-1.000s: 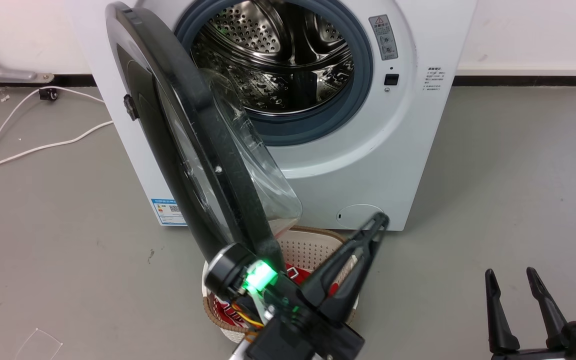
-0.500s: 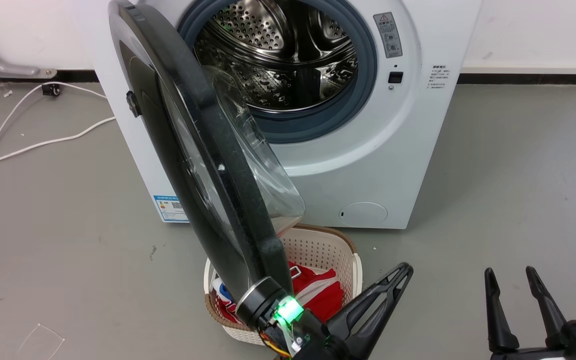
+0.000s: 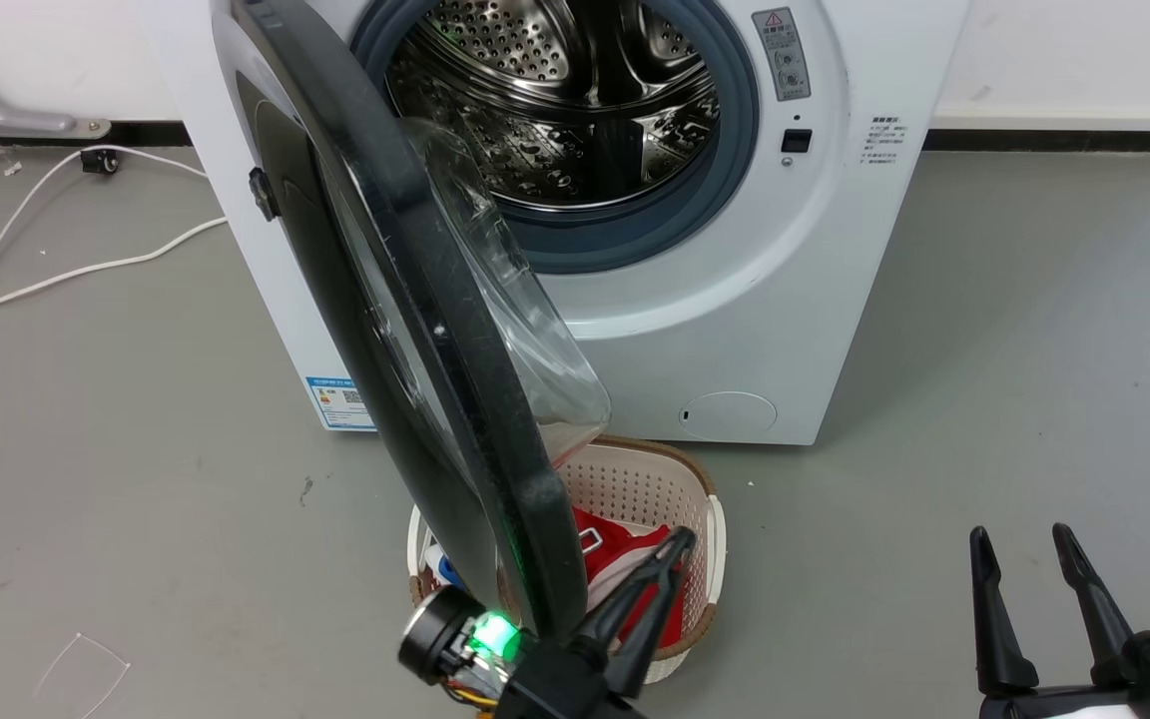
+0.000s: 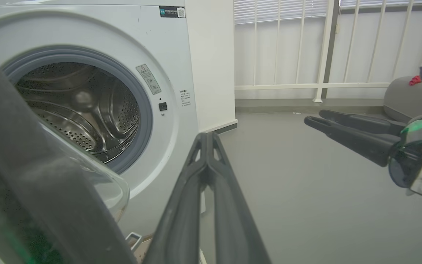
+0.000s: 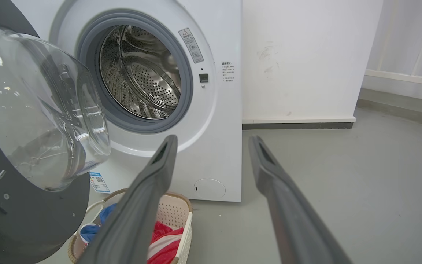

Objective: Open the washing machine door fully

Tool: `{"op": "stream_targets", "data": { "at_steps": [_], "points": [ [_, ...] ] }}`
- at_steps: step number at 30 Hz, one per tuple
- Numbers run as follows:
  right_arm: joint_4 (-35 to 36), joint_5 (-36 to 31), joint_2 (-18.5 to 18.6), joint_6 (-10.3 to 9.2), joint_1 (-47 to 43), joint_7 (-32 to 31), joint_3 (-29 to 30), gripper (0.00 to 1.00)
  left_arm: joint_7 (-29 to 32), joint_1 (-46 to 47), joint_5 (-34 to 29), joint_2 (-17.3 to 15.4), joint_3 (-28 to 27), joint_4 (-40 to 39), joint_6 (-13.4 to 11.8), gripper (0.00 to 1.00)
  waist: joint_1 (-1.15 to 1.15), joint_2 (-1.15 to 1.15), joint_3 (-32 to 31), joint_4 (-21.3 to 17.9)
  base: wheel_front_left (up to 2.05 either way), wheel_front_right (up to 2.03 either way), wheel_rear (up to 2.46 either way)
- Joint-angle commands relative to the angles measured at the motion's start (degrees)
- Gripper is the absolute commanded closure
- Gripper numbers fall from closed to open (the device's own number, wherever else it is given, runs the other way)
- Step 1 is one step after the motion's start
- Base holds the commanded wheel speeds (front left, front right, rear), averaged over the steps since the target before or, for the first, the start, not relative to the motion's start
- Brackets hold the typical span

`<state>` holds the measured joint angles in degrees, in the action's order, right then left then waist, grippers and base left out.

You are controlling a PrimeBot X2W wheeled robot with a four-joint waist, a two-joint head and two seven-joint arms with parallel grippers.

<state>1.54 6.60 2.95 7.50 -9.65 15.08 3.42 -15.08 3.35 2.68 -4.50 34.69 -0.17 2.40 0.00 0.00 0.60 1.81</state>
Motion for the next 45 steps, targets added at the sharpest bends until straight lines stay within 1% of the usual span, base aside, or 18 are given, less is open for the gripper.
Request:
{"op": "stream_targets", "data": {
  "at_steps": [1,4,7,17,27,37,39,40,42,43,45],
  "points": [
    [-0.20,0.09,-0.14,-0.01,0.34,0.12,0.18,0.00,-0.14,-0.63,0.43,-0.07,-1.31,0.87,-0.62,1.00,0.00,0.00,0.12,0.01,0.00,0.00,0.00],
    [-0.31,0.06,-0.14,-0.01,0.35,0.12,0.14,0.00,-0.14,-0.60,1.00,-0.05,-3.52,2.23,-1.28,1.00,0.00,0.00,0.27,0.03,0.00,0.00,0.00],
    [-0.40,0.06,-0.14,-0.01,0.38,0.12,0.26,0.00,-0.14,-0.49,1.21,-0.25,-5.20,3.56,-1.37,1.00,0.00,0.00,0.41,0.21,0.00,0.00,0.00],
    [-0.69,0.38,-0.14,-0.01,-0.03,0.12,0.12,0.00,-0.10,-0.79,0.56,-0.96,-8.37,5.45,-0.89,1.00,0.00,0.00,0.19,2.28,0.00,0.00,0.00],
    [-0.87,0.32,-0.14,-0.01,-0.68,0.12,-0.23,0.00,0.03,-2.73,-0.09,-1.81,-9.85,4.42,-1.15,1.00,0.00,0.00,-0.08,7.28,0.00,0.00,0.00],
    [-0.99,-0.09,-0.12,-0.01,0.05,0.12,-0.24,0.00,0.03,-4.17,0.40,-2.13,-12.13,3.03,-2.16,1.00,0.00,0.00,1.20,11.93,0.00,0.00,0.00],
    [-1.01,-0.12,-0.11,-0.01,0.39,0.12,-0.22,0.00,0.00,-4.70,0.66,-2.06,-13.33,2.76,-2.63,1.00,0.00,0.00,1.90,13.17,0.00,0.00,0.00],
    [-1.00,-0.14,-0.12,-0.01,0.68,0.12,-0.32,0.00,0.00,-4.85,0.76,-2.54,-14.51,2.76,-2.86,1.00,0.00,0.00,2.42,13.91,0.00,0.00,0.00],
    [-1.00,-0.31,-0.12,-0.01,0.97,0.12,-0.38,0.00,0.00,-4.84,1.10,-3.15,-16.02,2.70,-3.29,1.00,0.00,0.00,2.89,14.48,0.00,0.00,0.00],
    [-0.95,-0.50,-0.12,-0.01,1.28,0.12,-0.34,0.00,0.00,-5.07,1.24,-3.57,-17.63,2.59,-3.84,1.00,0.00,0.00,3.34,14.85,0.00,0.00,0.00],
    [-0.85,-0.57,-0.12,-0.01,1.51,0.12,-0.26,0.00,0.00,-5.14,1.54,-3.66,-18.57,2.44,-4.13,1.00,0.00,0.00,3.66,15.03,0.00,0.00,0.00]
  ]
}}
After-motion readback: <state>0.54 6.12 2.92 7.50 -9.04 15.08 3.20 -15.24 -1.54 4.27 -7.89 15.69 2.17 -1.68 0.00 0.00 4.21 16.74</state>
